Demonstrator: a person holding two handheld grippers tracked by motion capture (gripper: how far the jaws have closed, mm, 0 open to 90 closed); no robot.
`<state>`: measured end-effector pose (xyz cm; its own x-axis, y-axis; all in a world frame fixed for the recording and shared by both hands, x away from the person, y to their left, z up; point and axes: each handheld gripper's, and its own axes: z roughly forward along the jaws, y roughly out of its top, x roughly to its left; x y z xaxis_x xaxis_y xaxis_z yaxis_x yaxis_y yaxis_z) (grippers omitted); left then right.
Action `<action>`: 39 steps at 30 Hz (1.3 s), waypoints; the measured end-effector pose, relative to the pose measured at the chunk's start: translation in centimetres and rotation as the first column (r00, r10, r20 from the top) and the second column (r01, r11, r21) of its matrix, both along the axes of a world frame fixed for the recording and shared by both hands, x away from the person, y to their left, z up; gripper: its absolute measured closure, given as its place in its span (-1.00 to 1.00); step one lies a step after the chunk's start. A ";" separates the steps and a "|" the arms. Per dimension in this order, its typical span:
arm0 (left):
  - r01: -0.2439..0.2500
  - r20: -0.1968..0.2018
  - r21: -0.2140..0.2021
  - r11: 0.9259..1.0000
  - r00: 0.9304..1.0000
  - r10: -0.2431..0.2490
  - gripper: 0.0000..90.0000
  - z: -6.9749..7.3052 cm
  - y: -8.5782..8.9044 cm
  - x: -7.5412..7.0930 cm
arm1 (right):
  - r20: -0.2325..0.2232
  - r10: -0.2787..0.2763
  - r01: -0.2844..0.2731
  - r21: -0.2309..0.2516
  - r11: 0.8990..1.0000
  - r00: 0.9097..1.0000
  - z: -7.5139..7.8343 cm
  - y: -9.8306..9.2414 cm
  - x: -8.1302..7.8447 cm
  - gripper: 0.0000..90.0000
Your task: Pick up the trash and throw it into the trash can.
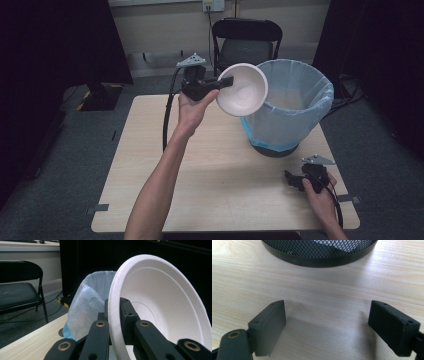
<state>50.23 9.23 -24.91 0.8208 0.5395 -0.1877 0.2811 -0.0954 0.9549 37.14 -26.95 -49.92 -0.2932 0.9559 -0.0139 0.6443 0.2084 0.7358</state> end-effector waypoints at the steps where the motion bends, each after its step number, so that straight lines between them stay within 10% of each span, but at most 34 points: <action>1: 0.000 0.000 0.000 1.000 1.000 0.000 0.91 0.0 0.0 0.0 | 0.000 0.000 0.000 0.000 1.000 1.000 0.0 0.0 0.0 -0.69; 30: 0.034 -0.033 0.005 0.999 0.999 -0.034 0.89 1.8 -7.7 3.9 | 0.000 -0.002 0.002 0.001 1.000 1.000 0.0 0.0 0.0 -0.69; 39: 0.067 -0.046 -0.015 0.998 0.997 -0.068 0.21 1.6 -8.3 4.0 | 0.001 -0.001 0.001 0.000 1.000 1.000 0.0 0.0 0.0 -0.69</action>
<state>54.28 0.94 -23.34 0.8454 0.4804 -0.2335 0.3185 -0.1025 0.9424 37.15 -26.94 -49.93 -0.2920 0.9563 -0.0139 0.6440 0.2073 0.7364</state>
